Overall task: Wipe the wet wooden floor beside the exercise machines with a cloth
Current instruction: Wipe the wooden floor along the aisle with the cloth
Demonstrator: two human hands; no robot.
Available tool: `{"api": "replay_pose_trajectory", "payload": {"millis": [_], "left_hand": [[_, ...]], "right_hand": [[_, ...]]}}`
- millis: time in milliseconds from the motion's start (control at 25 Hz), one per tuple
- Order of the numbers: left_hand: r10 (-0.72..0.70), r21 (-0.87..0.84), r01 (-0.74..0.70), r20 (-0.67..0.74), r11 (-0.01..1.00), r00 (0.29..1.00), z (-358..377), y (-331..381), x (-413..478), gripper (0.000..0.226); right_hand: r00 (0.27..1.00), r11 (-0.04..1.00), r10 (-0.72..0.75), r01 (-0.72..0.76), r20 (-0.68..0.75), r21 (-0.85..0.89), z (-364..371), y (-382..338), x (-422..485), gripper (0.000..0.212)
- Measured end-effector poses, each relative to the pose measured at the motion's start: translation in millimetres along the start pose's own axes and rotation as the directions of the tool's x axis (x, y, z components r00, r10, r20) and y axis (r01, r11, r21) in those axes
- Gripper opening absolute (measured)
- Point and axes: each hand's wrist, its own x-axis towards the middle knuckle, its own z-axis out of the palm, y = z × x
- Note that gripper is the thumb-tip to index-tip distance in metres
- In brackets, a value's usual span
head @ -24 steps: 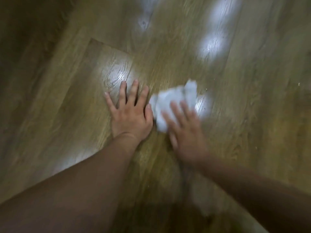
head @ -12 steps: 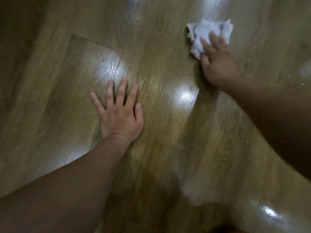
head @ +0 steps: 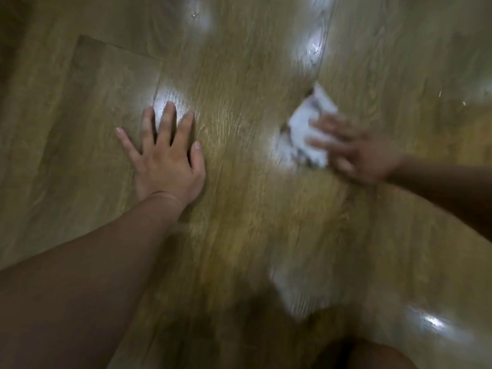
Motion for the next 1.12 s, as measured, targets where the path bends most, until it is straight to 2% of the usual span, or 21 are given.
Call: {"api": "replay_pose_trajectory", "payload": {"millis": [40, 120, 200, 240, 280, 320, 360, 400, 480, 560, 600, 640, 680, 720, 760, 800, 880, 920, 1000, 1080, 1120], "left_hand": [[0.003, -0.010, -0.003, -0.004, 1.000, 1.000, 0, 0, 0, 0.054], [0.009, -0.021, -0.009, -0.023, 1.000, 1.000, 0, -2, 1, 0.053], [0.013, -0.026, -0.014, -0.025, 1.000, 1.000, -1, -2, 2, 0.052], [0.008, -0.032, -0.009, -0.023, 0.999, 1.000, 0, -1, 1, 0.052], [0.002, -0.032, -0.002, -0.025, 0.999, 1.000, 1, 1, -1, 0.052], [0.001, -0.009, -0.001, -0.030, 1.000, 1.000, 0, 3, -1, 0.052], [0.018, 0.040, -0.017, -0.023, 0.999, 1.000, -2, 5, -3, 0.052], [0.059, 0.096, -0.059, 0.005, 0.994, 0.998, -6, 11, -4, 0.051], [0.208, 0.146, -0.212, 0.045, 0.966, 0.977, -12, 36, -6, 0.048], [0.427, 0.071, -0.435, 0.102, 0.898, 0.898, -4, 94, -24, 0.050], [0.523, 0.001, -0.528, 0.142, 0.849, 0.841, 7, 130, -34, 0.054], [0.564, -0.063, -0.563, 0.174, 0.824, 0.807, 19, 161, -42, 0.057], [0.561, -0.091, -0.554, 0.183, 0.827, 0.807, 29, 183, -48, 0.058], [0.529, -0.076, -0.524, 0.170, 0.848, 0.831, 38, 195, -51, 0.059], [0.485, -0.042, -0.485, 0.167, 0.874, 0.859, 44, 199, -51, 0.060], [0.459, -0.007, -0.464, 0.158, 0.886, 0.874, 46, 197, -49, 0.061], [0.474, 0.014, -0.482, 0.152, 0.876, 0.867, 41, 194, -46, 0.062], [0.479, -0.002, -0.483, 0.142, 0.876, 0.867, 40, 195, -46, 0.061], [0.475, -0.041, -0.474, 0.126, 0.880, 0.871, 41, 198, -48, 0.061], [0.495, -0.041, -0.494, 0.120, 0.869, 0.861, 43, 197, -47, 0.060], [0.506, -0.038, -0.505, 0.106, 0.862, 0.856, 45, 195, -47, 0.060]], "right_hand": [[0.960, 0.962, 0.273, -0.271, -0.054, 0.039, -11, 29, 25, 0.050], [0.751, 0.758, 0.649, -0.624, -0.121, 0.191, -22, 45, 68, 0.051], [0.595, 0.598, 0.795, -0.741, -0.114, 0.306, -12, -8, 81, 0.053], [0.606, 0.616, 0.782, -0.718, -0.145, 0.322, 2, -45, 65, 0.054], [0.677, 0.694, 0.714, -0.649, -0.181, 0.312, 22, -86, 32, 0.056], [0.796, 0.803, 0.583, -0.533, -0.163, 0.266, 37, -129, -11, 0.057], [0.921, 0.912, 0.378, -0.351, -0.100, 0.210, 45, -170, -59, 0.056], [0.990, 0.976, 0.143, -0.140, -0.009, 0.166, 49, -190, -106, 0.051], [0.970, 0.964, -0.230, 0.215, 0.084, 0.160, 44, -158, -158, 0.043], [0.932, 0.935, -0.354, 0.350, 0.078, 0.065, 28, -77, -147, 0.043], [0.944, 0.946, -0.323, 0.324, 0.062, -0.003, 20, -32, -129, 0.046], [0.982, 0.982, -0.188, 0.188, 0.024, -0.026, 12, 8, -107, 0.051], [0.999, 0.999, 0.038, -0.039, -0.022, -0.034, 3, 43, -82, 0.056], [0.949, 0.951, 0.308, -0.308, -0.070, 0.007, -7, 74, -58, 0.059], [0.836, 0.843, 0.537, -0.529, -0.112, 0.094, -15, 97, -36, 0.059], [0.721, 0.733, 0.679, -0.662, -0.134, 0.156, -22, 106, -15, 0.057], [0.621, 0.626, 0.776, -0.740, -0.105, 0.249, -17, 76, -3, 0.055], [0.643, 0.652, 0.755, -0.718, -0.128, 0.242, -2, 46, -19, 0.056], [0.794, 0.810, 0.584, -0.557, -0.166, 0.185, 32, -49, -90, 0.056], [0.985, 0.975, 0.171, -0.164, -0.037, 0.147, 41, -126, -163, 0.045], [0.997, 0.987, -0.065, 0.059, 0.037, 0.152, 42, -124, -186, 0.041]]}}
